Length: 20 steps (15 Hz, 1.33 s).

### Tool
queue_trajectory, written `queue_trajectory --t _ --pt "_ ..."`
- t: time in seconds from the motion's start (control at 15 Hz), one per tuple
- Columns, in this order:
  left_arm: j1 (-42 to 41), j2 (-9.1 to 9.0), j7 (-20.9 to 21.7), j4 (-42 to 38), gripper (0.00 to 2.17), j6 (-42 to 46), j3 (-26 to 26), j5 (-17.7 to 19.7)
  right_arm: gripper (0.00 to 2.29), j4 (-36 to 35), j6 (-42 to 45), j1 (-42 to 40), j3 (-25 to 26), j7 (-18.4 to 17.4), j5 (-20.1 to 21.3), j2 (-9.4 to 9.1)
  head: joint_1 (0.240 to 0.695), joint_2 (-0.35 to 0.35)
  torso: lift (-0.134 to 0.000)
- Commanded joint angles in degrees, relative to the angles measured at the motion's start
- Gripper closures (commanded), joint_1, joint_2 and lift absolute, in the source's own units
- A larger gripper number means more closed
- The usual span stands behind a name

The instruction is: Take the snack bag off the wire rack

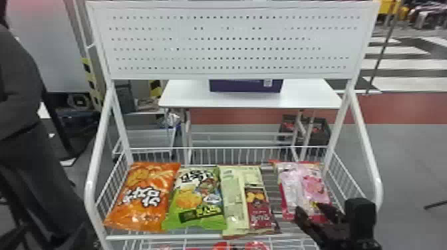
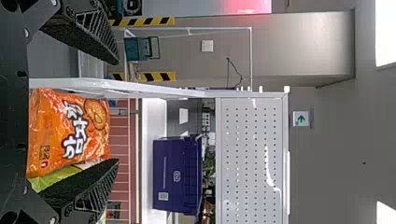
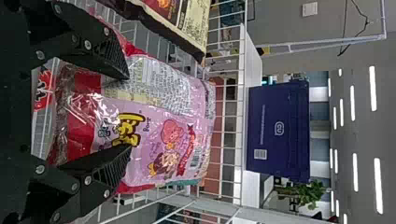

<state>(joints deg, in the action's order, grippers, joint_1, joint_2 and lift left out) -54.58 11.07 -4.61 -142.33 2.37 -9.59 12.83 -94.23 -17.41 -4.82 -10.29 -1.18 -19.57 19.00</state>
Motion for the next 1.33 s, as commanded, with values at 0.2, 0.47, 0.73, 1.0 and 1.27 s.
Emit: queue_trajectory --t 0.2,0.47,0.73,1.0,1.27 --pt "-0.3 0.09 0.0 -0.6 0.15 0.1 -0.1 0.0 2.08 -4.5 -2.1 -2.4 1.9 1.2 -1.3 -0.02 0.499 0.0 0.0" --pt "-0.9 0.09 -0.3 -1.3 0.15 0.7 -0.3 0.0 2.08 -12.9 -1.4 -7.6 3.3 -0.2 -1.3 -0.02 0.499 0.0 0.0" --pt "-1.3 0.09 -0.3 -2.0 0.15 0.7 -0.2 0.0 2.08 -26.4 2.2 -16.8 5.5 -1.1 -2.3 1.74 0.499 0.0 0.0" --pt "-1.8 0.0 -0.5 -2.4 0.15 1.9 -0.3 0.0 2.08 -38.8 8.5 -29.6 9.2 -2.0 -4.4 4.47 0.499 0.0 0.0" --pt "-1.8 0.09 -0.7 -2.3 0.15 2.1 -0.3 0.0 2.08 -44.9 19.7 -44.1 13.6 -3.8 -4.5 5.78 0.499 0.0 0.0"
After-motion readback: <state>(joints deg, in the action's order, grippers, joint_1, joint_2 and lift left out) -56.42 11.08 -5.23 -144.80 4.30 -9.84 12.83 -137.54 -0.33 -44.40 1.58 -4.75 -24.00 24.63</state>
